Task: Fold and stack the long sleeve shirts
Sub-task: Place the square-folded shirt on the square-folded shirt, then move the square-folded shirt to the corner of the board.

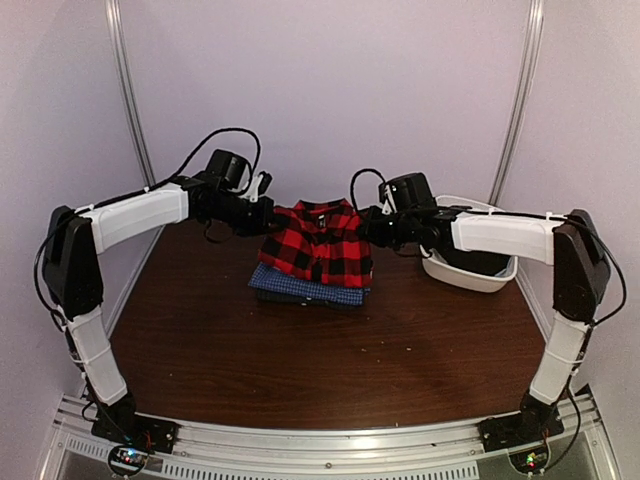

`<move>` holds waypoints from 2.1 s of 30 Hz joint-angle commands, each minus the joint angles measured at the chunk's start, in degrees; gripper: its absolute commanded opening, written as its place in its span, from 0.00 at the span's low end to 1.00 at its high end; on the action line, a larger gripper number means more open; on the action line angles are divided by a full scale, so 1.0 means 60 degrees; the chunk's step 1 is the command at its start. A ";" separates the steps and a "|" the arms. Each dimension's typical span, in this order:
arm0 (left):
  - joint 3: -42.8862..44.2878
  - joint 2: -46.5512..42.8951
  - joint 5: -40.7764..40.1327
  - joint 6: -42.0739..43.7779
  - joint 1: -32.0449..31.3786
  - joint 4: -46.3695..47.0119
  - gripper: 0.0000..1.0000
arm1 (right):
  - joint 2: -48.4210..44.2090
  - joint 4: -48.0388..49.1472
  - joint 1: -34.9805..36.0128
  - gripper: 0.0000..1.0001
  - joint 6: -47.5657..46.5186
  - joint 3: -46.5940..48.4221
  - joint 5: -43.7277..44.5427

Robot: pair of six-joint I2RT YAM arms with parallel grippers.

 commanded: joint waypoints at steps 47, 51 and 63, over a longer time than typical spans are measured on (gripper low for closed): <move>-0.3154 -0.1397 -0.1889 -0.0655 0.1142 0.1389 0.89 | 0.0401 -0.2491 0.1444 0.99 -0.3065 0.1574 0.0968; -0.4069 -0.2333 -0.2081 -0.0843 0.1208 0.1540 0.96 | 0.0638 -0.2364 0.2254 1.00 -0.2951 0.1830 0.0674; -0.5896 -0.5096 -0.3900 -0.1331 0.1640 0.1271 0.98 | 0.3024 -0.2016 0.3814 1.00 -0.2721 0.3756 -0.1305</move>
